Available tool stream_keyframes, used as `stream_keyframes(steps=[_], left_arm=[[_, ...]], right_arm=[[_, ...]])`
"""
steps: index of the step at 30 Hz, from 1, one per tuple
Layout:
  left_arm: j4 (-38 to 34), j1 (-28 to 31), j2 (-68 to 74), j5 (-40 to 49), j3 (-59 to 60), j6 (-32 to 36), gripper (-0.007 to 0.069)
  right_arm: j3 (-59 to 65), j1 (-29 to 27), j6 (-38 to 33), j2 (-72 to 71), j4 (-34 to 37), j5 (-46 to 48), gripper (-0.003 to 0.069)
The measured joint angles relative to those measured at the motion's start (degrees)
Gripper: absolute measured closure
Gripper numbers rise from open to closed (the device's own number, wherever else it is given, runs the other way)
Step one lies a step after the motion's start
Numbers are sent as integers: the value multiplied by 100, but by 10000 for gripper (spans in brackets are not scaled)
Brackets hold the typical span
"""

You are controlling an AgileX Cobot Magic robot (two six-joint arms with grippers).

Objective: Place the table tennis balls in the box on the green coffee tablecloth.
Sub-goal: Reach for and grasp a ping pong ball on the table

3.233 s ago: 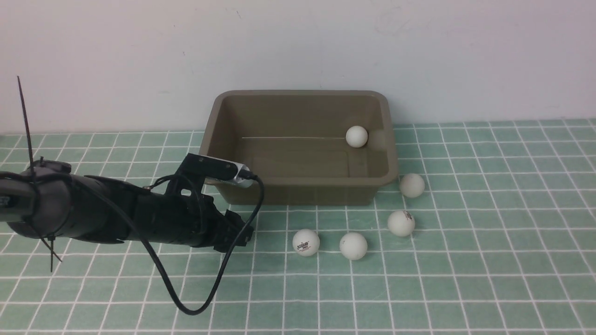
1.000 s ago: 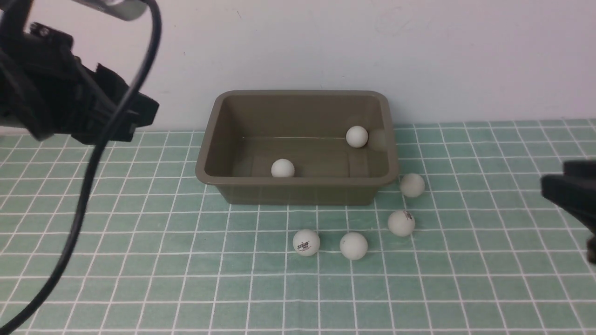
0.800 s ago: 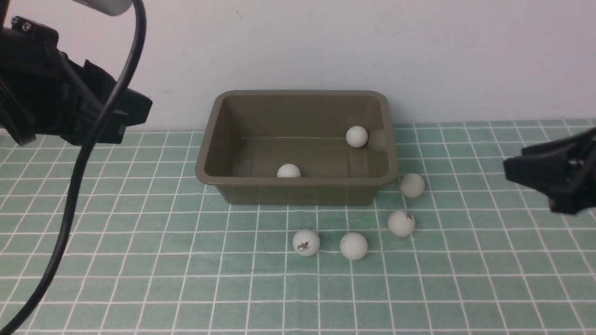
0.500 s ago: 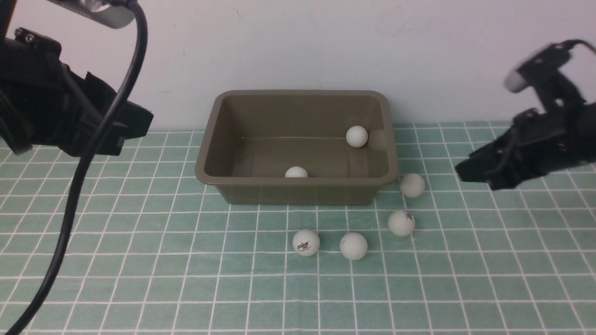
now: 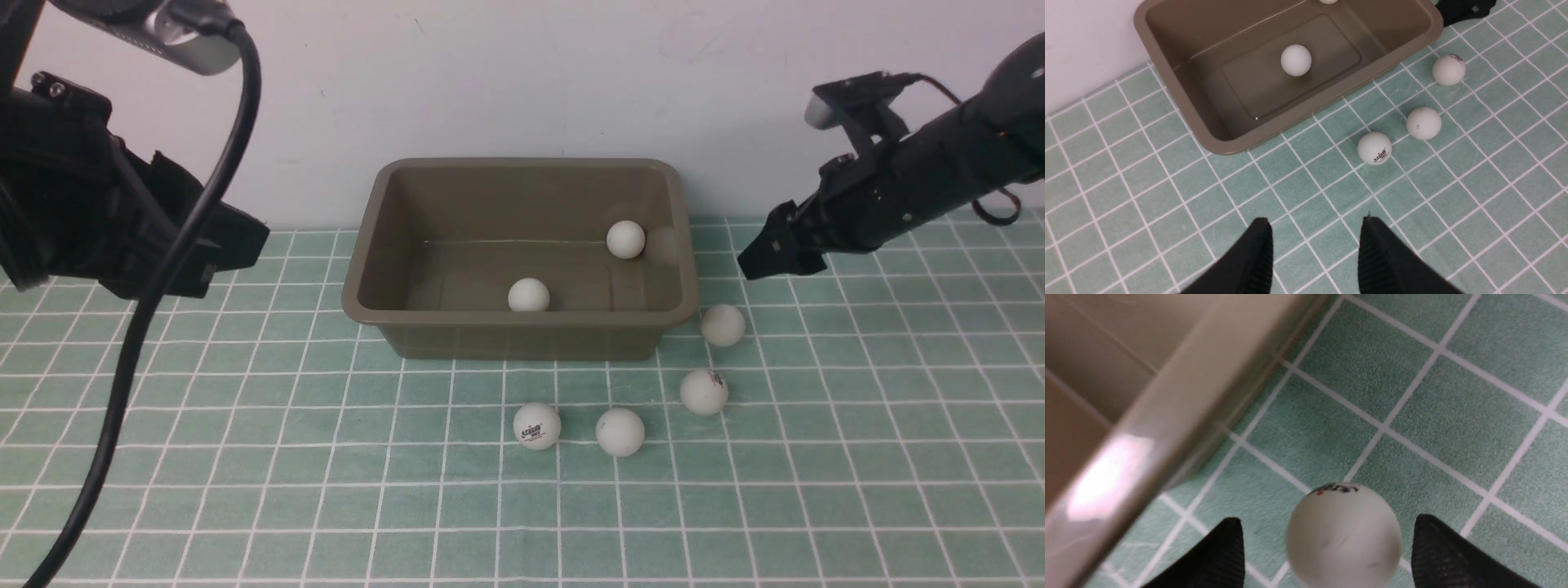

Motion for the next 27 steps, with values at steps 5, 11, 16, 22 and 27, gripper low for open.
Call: stream_keyframes(steps=[5,11,16,22,27], left_arm=[[0,0,0,13,0,-42,356],[0,0,0,17,0,-42,356],[0,0,0,17,0,-42,356],[0,0,0,17,0,-42,356],[0,0,0,17,0,-42,356]], right_arm=[[0,55,0,155,-45,-222,165],[-6,95,22,303,-82,-436,198],[-11,105,41,229,-145,-542,305],[-11,105,51,-291,-312,-599,299],[-65,105,58,-674,-187,-611,299]])
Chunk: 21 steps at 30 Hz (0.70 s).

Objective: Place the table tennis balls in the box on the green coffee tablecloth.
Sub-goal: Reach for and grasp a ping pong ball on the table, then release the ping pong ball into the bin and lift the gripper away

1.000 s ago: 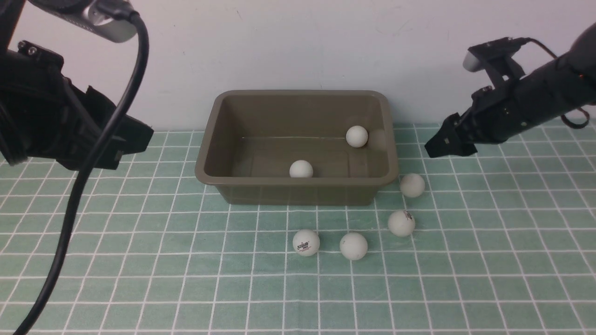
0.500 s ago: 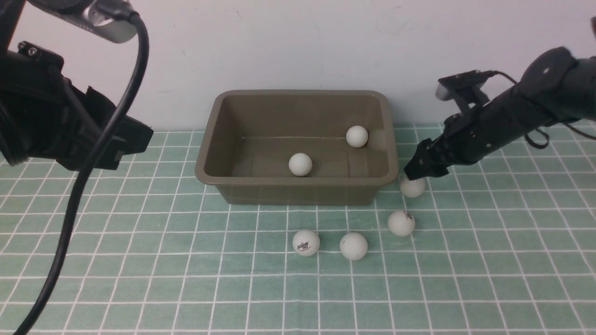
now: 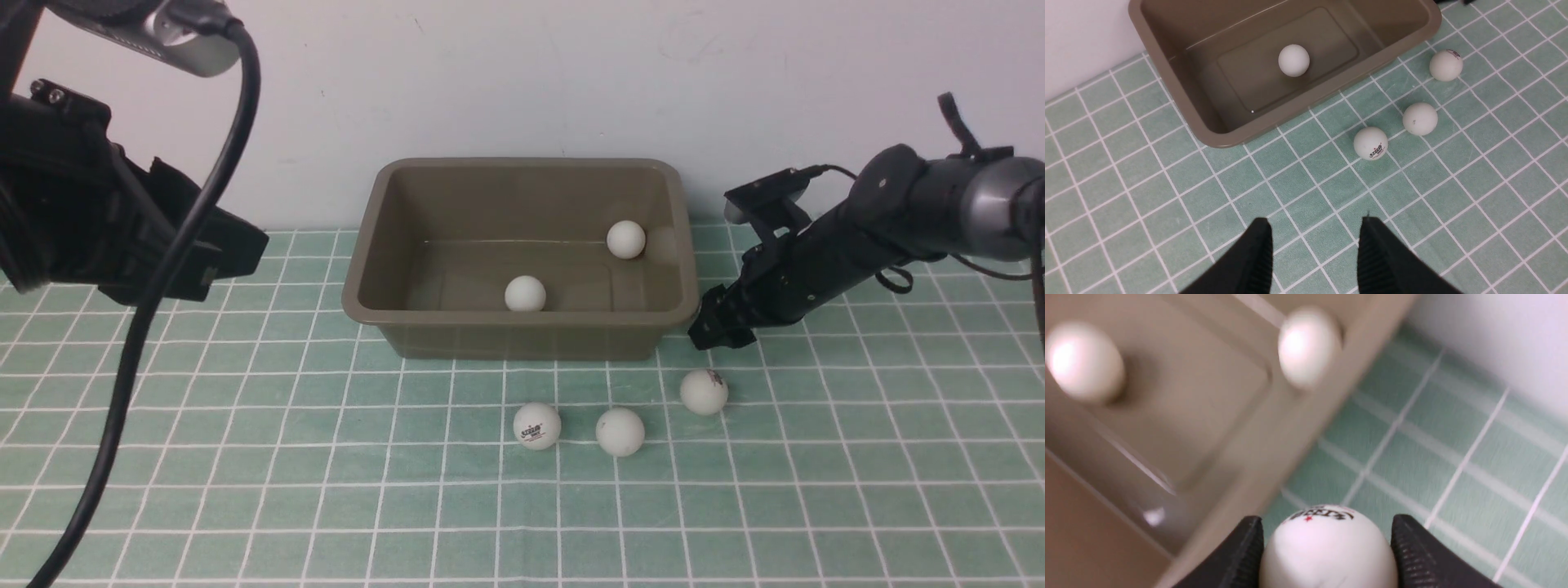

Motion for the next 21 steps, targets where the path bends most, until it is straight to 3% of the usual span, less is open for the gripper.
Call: stream_keyframes(steps=[8,14,21], left_arm=[[5,0,0,3,0,0,356],[5,0,35,3,0,0,356],[5,0,104,3,32,0,356]], right_arm=[[-390,51,-473,-125,891,295,299],[-559,320,-1830,-104,1967,883,299],[-573,644,-2504,65,2148,680,288]])
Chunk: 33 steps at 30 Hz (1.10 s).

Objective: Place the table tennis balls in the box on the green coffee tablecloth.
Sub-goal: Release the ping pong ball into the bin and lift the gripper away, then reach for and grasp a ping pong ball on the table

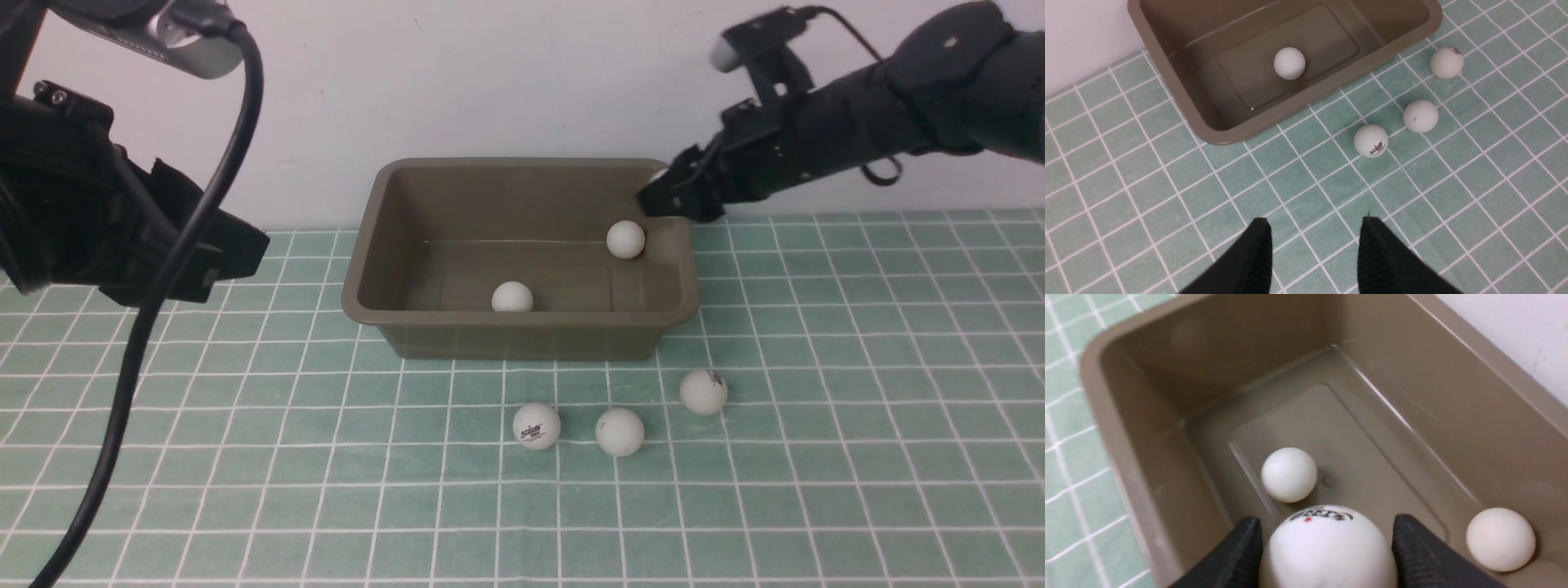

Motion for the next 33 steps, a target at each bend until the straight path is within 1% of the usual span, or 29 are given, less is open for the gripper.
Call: stream_keyframes(steps=[8,10,15,17,20,22,27,30,33], left_arm=[[13,0,28,4,130,0,356],[19,0,41,4,133,0,356],[38,0,64,4,133,6,356],[45,0,68,4,133,13,356],[45,0,68,-8,133,59,356],[45,0,68,-28,133,72,356],[45,0,68,-207,133,110,356],[45,0,68,-341,133,110,356],[45,0,68,-474,133,131,356]], right_arm=[[-11,42,-55,48,22,-496,141],[-28,-2,-55,35,22,-542,125],[-28,-225,-20,-129,-6,-505,122],[-28,-445,112,-309,-37,-409,128],[-39,-907,420,-734,-244,76,154],[-45,-1096,510,-914,-326,351,167],[-49,-1701,859,-1453,-531,1717,228],[-49,-1847,1163,-1558,-544,2411,277],[-4,-1812,1614,-1552,-647,2508,325]])
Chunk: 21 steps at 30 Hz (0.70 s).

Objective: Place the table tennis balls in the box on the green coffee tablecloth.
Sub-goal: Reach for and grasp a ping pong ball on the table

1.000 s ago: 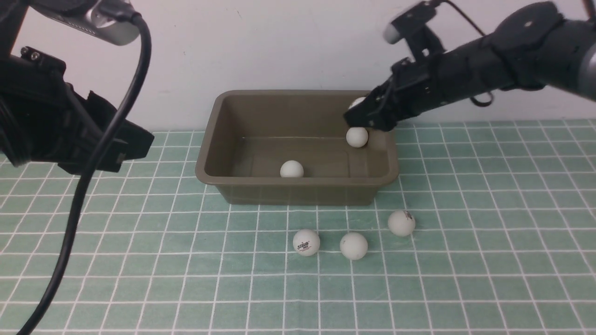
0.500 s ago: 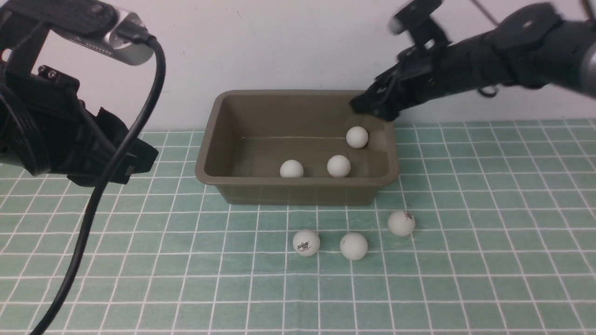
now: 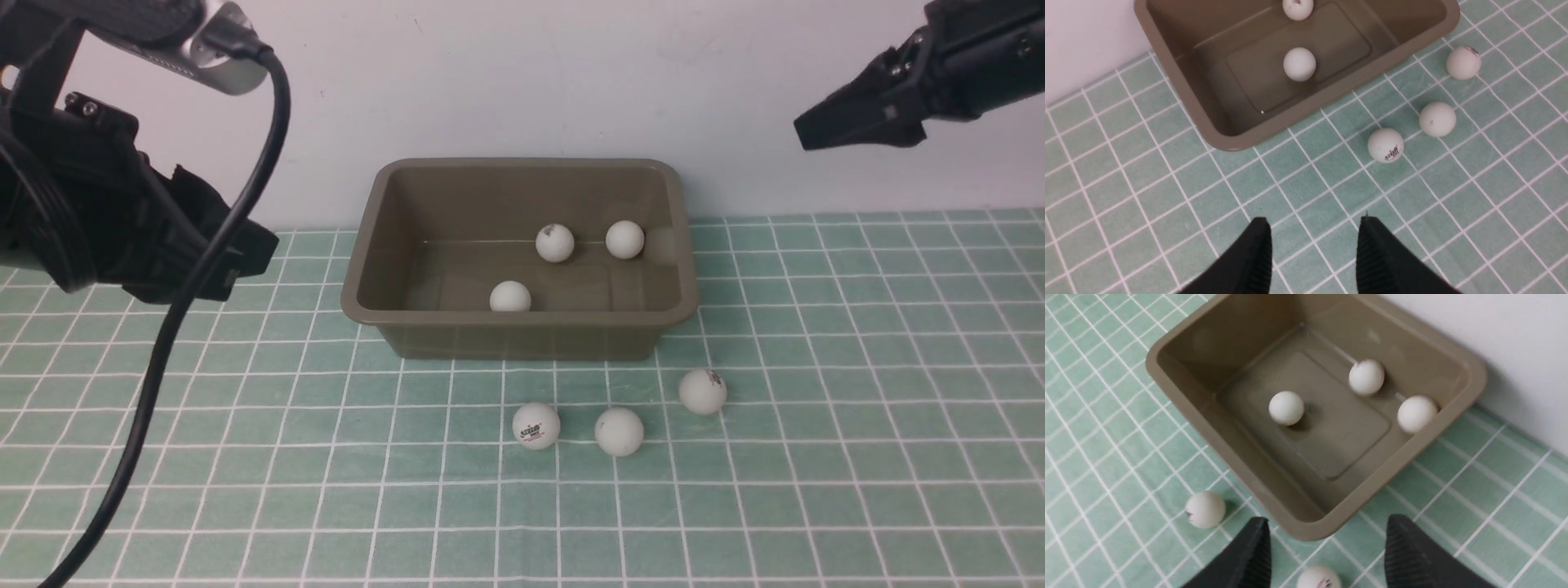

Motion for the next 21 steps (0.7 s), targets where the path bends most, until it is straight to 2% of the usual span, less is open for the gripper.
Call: stream_keyframes(steps=[3,11,16,21], left_arm=[[5,0,0,-7,0,19,356],[-22,0,0,-7,0,19,356],[-57,0,0,-7,0,19,356],[-70,0,0,-2,0,19,356]], right_arm=[[156,124,264,0,-292,5,362],[983,321,643,-154,-1077,11,376],[2030,321,618,-680,-879,0,370],[3022,396,120,-1037,-331,-296,344]])
